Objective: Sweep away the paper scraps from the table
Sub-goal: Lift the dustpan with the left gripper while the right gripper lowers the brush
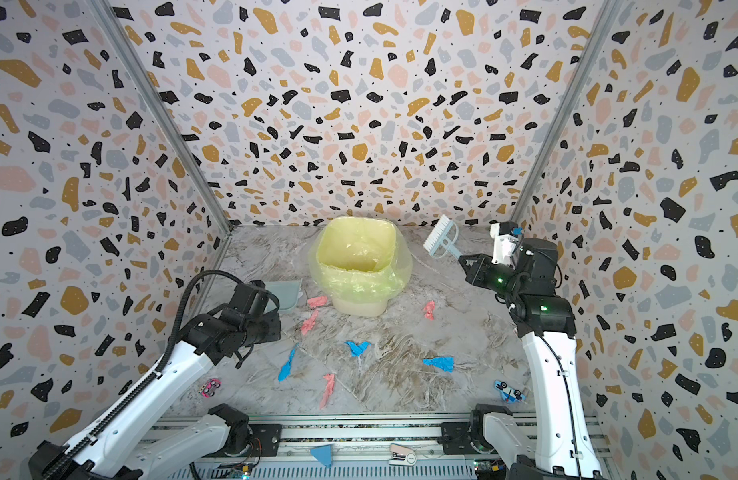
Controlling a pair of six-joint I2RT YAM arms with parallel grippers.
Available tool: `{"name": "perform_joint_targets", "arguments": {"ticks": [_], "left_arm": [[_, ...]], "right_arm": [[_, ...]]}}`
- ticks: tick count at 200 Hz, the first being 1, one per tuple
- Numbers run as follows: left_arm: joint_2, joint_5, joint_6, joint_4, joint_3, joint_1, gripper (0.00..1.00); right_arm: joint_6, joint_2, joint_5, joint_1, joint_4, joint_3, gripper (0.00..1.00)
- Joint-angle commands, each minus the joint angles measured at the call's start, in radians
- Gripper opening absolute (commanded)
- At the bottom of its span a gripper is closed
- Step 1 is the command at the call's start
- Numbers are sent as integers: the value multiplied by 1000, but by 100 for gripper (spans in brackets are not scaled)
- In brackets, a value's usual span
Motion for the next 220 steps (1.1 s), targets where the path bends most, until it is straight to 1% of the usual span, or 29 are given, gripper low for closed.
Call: {"name": "perform_joint_targets", "arguments": {"ticks": [1,33,71,103,145,157,175,220], "left_arm": [[-28,46,-27,-86,-15,-86,6],[-51,51,-110,-112,-48,-282,5],[-76,62,-191,-117,-75,-472,5],[-47,65,-195,-112,-60,-609,4],[49,45,-167,-47,-34,-779,3],[93,27,-144,-44,-11,-819,3],[157,2,-100,-39,36,-855,3],[257,0,-10,-5,110,-864,3]], "right_arm": [[-66,-1,99,4,-172,50,0],[-98,8,180,10,-294,93,0],[-97,7,295,60,-420,83,0],[-68,-9,382,113,-498,52,0],[-66,-25,424,131,-568,7,0],[-66,-26,440,137,-582,4,0],[-63,-25,471,151,-607,-2,0],[-40,-40,552,183,-652,-46,0]]}}
